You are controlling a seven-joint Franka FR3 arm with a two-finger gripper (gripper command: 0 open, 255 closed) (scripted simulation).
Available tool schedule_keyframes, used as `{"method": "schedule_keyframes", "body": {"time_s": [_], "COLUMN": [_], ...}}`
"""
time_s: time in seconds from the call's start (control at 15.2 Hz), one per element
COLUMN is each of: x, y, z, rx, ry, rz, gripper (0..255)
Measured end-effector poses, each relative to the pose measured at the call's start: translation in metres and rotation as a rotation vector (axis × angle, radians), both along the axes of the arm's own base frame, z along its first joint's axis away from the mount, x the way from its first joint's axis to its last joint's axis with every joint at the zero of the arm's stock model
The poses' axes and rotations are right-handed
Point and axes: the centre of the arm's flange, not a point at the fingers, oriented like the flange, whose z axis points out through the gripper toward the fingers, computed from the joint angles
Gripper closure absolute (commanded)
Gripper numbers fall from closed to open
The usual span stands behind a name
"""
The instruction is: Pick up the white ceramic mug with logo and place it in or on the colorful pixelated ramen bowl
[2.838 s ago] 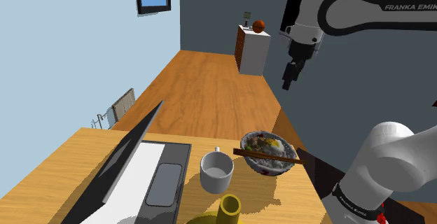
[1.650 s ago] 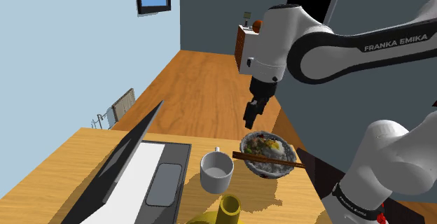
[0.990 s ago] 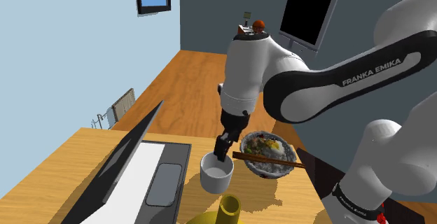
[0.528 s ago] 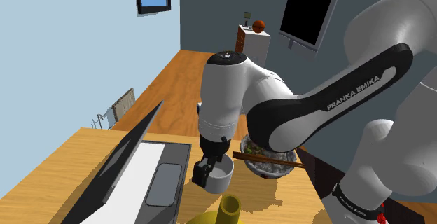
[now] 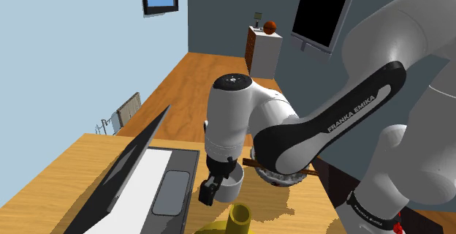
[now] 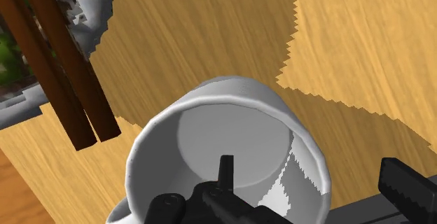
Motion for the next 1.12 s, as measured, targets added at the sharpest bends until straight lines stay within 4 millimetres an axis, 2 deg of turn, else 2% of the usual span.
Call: {"method": "schedule_keyframes", "body": {"time_s": [0.33, 0.4, 1.12], "x": [-0.0002, -0.0002, -0.0001], "y": [0.0002, 0.0002, 0.0003], "z": [-0.0021, -0.0021, 0.0007], "rx": [0.0, 0.0, 0.001], "ry": [0.0, 0.0, 0.0], "rz": [0.0, 0.0, 0.0], "gripper": [0, 255, 255]}}
